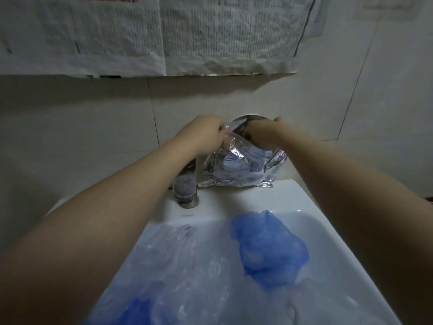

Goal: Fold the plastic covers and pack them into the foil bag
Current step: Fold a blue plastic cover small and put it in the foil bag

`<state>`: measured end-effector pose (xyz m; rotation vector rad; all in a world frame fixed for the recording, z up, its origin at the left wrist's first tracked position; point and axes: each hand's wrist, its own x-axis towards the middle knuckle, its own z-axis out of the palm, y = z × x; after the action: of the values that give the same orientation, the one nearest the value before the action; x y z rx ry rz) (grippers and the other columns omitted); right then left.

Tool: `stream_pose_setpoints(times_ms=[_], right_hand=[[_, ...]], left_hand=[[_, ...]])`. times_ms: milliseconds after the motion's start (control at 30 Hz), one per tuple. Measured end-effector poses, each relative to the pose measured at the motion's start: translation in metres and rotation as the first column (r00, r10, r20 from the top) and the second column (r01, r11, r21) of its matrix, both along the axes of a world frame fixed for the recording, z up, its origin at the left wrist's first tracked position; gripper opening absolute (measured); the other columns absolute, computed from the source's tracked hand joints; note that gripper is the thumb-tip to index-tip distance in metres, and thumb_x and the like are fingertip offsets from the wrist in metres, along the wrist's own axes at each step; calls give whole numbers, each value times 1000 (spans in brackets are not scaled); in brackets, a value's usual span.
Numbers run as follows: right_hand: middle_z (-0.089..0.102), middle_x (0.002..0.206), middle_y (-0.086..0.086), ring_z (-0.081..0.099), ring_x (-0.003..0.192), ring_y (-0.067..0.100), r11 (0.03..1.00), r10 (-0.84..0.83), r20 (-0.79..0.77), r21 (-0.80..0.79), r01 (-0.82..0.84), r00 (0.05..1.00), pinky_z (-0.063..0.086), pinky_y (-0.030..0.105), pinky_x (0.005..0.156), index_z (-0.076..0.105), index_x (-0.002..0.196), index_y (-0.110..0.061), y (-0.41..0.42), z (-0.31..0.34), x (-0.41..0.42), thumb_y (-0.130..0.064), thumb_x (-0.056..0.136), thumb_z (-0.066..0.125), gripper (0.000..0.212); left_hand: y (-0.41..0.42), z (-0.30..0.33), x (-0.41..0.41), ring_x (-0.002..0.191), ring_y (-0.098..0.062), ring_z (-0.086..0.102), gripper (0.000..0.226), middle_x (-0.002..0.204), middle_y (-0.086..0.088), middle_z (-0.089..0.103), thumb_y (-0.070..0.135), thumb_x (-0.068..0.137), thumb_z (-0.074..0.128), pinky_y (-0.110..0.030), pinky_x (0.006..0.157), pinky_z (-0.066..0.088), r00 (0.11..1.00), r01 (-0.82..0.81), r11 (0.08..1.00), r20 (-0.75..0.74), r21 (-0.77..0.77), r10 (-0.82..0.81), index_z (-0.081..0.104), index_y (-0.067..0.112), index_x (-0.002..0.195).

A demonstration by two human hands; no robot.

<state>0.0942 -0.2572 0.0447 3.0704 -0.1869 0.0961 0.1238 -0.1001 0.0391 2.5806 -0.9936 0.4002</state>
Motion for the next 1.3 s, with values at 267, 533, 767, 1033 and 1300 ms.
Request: stream_pose_setpoints(times_ms=[267,533,767,1033,1300], right_hand=[[67,94,9,51,54,-5,866,49,497,410,-285,866,33,10,50,70,99,-7,-14,32,-40,-21,92,56,20],[57,74,2,50,72,21,962,186,73,189,-196,980,36,27,61,53,70,-15,2,-44,-93,-39,91,56,31],[65,106,13,60,88,25,979,37,-291,202,23,956,45,23,63,60,107,-6,12,-98,-107,-19,83,64,27],[52,68,0,47,70,15,544,-7,565,694,-471,825,39,33,66,50,73,-17,75,-56,-103,-5,82,47,15],[58,62,-15,50,57,-5,180,-172,635,772,-610,753,39,11,57,63,88,-9,118,-59,-129,-1,92,50,16]], left_hand=[[-1,-7,22,112,-34,51,28,122,-17,58,20,97,40,-45,99,40,973,-185,973,-111,137,200,61,8,110],[4,-11,10,120,-30,49,47,134,-12,52,13,86,60,-32,96,41,979,-158,982,-146,-105,142,45,14,130],[6,10,-35,128,-31,37,39,138,-11,41,22,88,54,-37,105,30,981,-187,974,26,-125,192,53,18,127],[53,-22,-112,113,-30,52,61,120,-13,57,52,78,47,-36,98,39,988,142,922,104,-360,-111,57,9,119],[100,-65,-125,69,-16,50,8,72,-3,59,13,86,64,-31,65,42,958,-67,798,-262,-598,-117,61,6,84]])
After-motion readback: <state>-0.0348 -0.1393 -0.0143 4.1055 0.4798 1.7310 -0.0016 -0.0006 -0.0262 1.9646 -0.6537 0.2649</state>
